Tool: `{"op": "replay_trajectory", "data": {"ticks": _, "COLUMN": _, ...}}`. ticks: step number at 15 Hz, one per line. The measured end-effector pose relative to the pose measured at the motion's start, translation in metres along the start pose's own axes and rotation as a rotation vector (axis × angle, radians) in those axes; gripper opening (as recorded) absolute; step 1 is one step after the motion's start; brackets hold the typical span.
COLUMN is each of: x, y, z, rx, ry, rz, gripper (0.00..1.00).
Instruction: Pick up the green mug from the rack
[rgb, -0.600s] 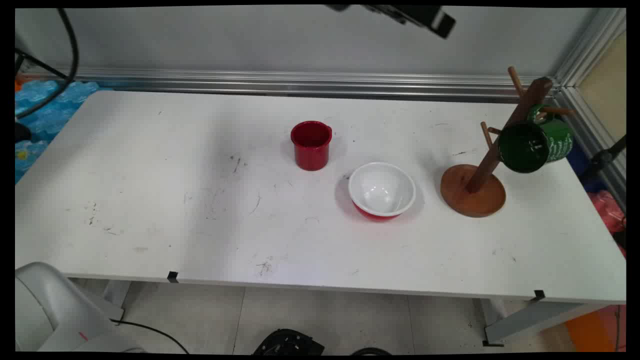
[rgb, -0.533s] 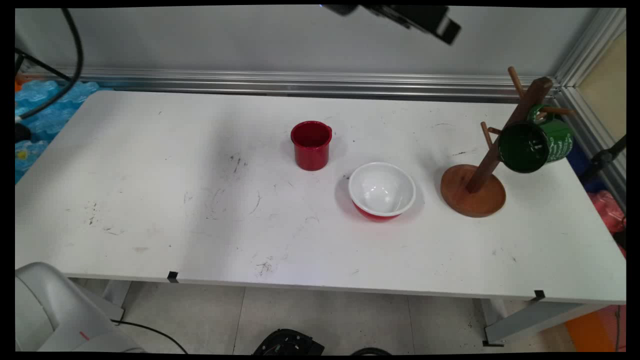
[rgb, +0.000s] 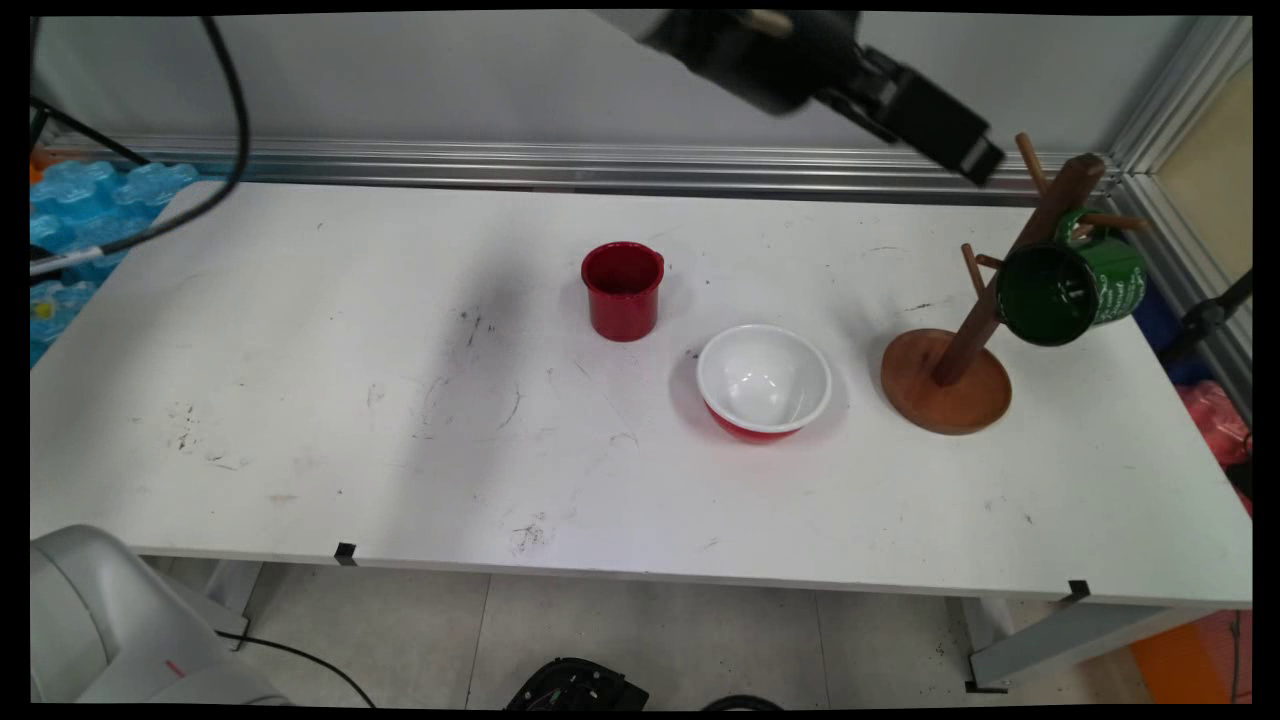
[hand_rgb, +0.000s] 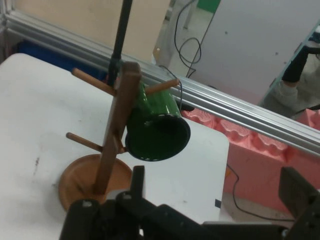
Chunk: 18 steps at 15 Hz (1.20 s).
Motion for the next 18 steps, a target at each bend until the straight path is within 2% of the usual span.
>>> {"op": "replay_trajectory", "data": {"ticks": 10, "x": -0.011, "y": 0.017, "z": 0.108, "rx": -0.027, "ry": -0.031, "rz": -0.033, "gripper": 1.00}}
{"op": "replay_trajectory", "data": {"ticks": 18, "x": -0.018, "y": 0.022, "z": 0.174, "rx": -0.027, "ry": -0.032, "rz": -0.069, "gripper": 1.00}}
